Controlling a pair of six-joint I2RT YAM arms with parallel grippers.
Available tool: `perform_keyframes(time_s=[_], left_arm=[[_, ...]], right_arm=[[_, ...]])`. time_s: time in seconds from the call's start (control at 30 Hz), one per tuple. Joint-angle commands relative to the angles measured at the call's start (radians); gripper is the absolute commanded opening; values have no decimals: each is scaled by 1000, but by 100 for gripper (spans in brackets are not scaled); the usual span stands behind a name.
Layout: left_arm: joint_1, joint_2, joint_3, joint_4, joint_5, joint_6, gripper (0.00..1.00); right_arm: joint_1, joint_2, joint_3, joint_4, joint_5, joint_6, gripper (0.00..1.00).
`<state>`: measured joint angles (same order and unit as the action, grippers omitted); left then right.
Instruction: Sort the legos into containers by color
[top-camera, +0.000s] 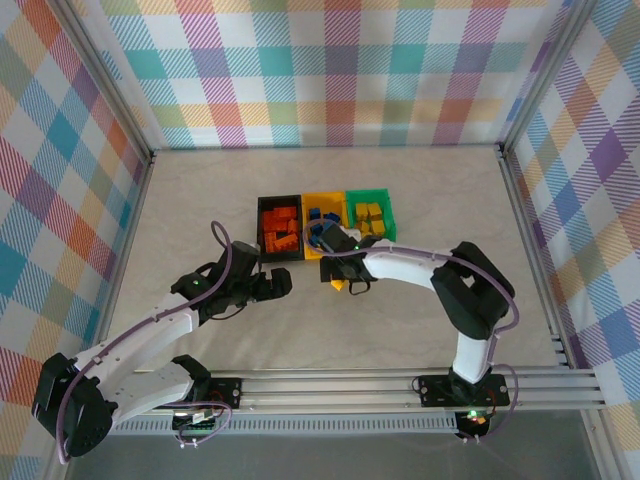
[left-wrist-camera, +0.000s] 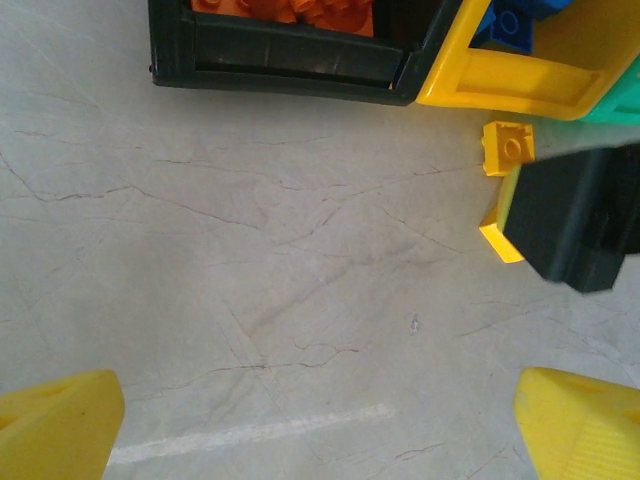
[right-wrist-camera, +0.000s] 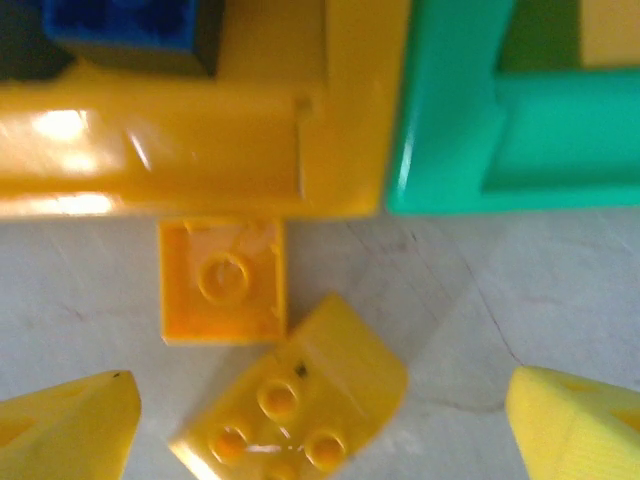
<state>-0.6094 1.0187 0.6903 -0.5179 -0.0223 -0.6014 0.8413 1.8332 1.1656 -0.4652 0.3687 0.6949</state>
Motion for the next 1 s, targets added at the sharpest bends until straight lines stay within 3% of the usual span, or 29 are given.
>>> perform_keyframes(time_s=[0.0, 0.2, 0.53, 0.73, 0.97], left_arm=[[14, -12, -8, 8, 13, -9, 100], [21, -19, -8, 7, 14, -3, 100], [26, -10, -5, 10, 20, -3, 100], [26, -8, -11, 8, 18, -3, 100], [29, -13, -10, -3, 22, -9, 100]], right_arm=[[7, 35, 15, -77, 38, 24, 84], [6, 2, -71, -77, 29, 28, 58], [-31, -169, -193, 23, -19, -56, 32], [-110, -330, -151, -2, -53, -145, 30], [-294, -110, 110, -20, -140, -206, 33]])
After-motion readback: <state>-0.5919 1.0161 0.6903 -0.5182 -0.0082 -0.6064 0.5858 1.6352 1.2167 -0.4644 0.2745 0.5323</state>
